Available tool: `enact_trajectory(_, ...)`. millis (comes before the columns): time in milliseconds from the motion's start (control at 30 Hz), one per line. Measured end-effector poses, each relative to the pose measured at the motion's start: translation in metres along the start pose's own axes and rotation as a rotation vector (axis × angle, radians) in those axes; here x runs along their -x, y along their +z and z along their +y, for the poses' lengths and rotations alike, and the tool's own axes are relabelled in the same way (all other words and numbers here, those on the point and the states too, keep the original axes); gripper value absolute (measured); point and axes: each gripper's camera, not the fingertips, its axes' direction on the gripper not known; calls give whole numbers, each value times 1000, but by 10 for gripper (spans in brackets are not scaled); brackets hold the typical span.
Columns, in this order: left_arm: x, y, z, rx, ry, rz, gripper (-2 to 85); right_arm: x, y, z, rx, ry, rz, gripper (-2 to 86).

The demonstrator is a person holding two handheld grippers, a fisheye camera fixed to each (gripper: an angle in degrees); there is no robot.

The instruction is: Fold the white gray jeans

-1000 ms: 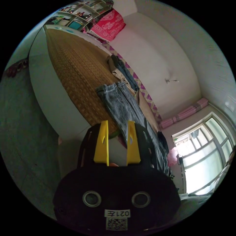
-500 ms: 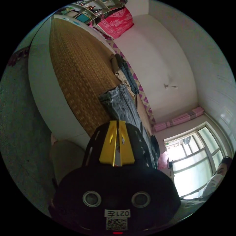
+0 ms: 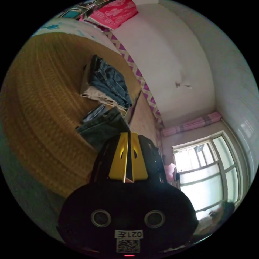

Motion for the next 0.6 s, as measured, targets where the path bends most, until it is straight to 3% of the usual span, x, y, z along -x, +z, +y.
enact_trajectory(200, 28, 135, -83, 143, -214, -204, -9, -84, 116, -58, 27, 122, 222, 50)
enact_trajectory(333, 63, 146, -77, 156, -238, -120, -7, -112, 130, -31, 12, 119, 104, 57)
enact_trajectory(467, 51, 102, -48, 83, -41, -173, -8, -72, 142, 32, 127, -190, 163, 59)
enact_trajectory(600, 1, 90, 9, 55, 314, -336, -9, -17, 218, 158, 441, -661, 240, 46)
